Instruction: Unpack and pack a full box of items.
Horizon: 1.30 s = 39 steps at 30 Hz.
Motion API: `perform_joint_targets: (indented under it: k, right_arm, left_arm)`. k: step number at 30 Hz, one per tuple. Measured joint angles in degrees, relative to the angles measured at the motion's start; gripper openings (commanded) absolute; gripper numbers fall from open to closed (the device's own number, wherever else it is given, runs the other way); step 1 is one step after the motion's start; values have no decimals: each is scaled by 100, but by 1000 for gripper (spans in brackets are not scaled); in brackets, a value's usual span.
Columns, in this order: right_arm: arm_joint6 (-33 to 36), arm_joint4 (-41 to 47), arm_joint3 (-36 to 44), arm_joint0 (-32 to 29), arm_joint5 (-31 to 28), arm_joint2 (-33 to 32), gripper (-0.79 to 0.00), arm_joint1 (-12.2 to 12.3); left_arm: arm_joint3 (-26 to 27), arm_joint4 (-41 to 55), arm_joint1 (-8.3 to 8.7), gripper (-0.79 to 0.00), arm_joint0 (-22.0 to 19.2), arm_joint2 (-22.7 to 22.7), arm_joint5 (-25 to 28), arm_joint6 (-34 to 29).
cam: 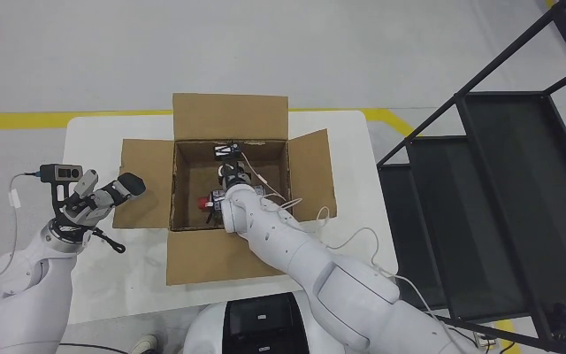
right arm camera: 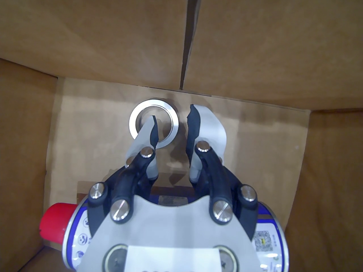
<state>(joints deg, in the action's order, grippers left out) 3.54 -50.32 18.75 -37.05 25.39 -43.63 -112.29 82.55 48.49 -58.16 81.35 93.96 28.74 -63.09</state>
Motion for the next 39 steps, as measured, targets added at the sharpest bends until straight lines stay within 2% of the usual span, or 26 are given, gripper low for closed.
perform_joint_targets:
  k: [3,5,7,8,15,26,33,35,39]
  right_arm:
    - [46,-2,-39,31,-33,3,-557,-9]
    - [83,-9,-60,53,-51,14,-591,-19]
    - [113,-10,-68,71,-63,26,-779,-28]
    - [132,-13,-73,82,-76,38,-785,-33]
    - [146,-14,-84,128,-96,105,-785,-55]
    - [-460,32,416,-170,159,171,-785,14]
    - [32,-524,822,-265,-322,303,-785,167]
    - [170,-693,944,-264,-324,278,-730,230]
    - [324,-910,1275,-342,-248,175,-705,343]
  left_arm:
    - [0,0,0,0,0,0,0,0]
    - [0,0,0,0,0,0,0,0]
    - [0,0,0,0,0,0,0,0]
    - [0,0,0,0,0,0,0,0]
    - [0,0,0,0,0,0,0,0]
    - [0,0,0,0,0,0,0,0]
    - [0,0,0,0,0,0,0,0]
    - [0,0,0,0,0,0,0,0]
    - [0,0,0,0,0,0,0,0]
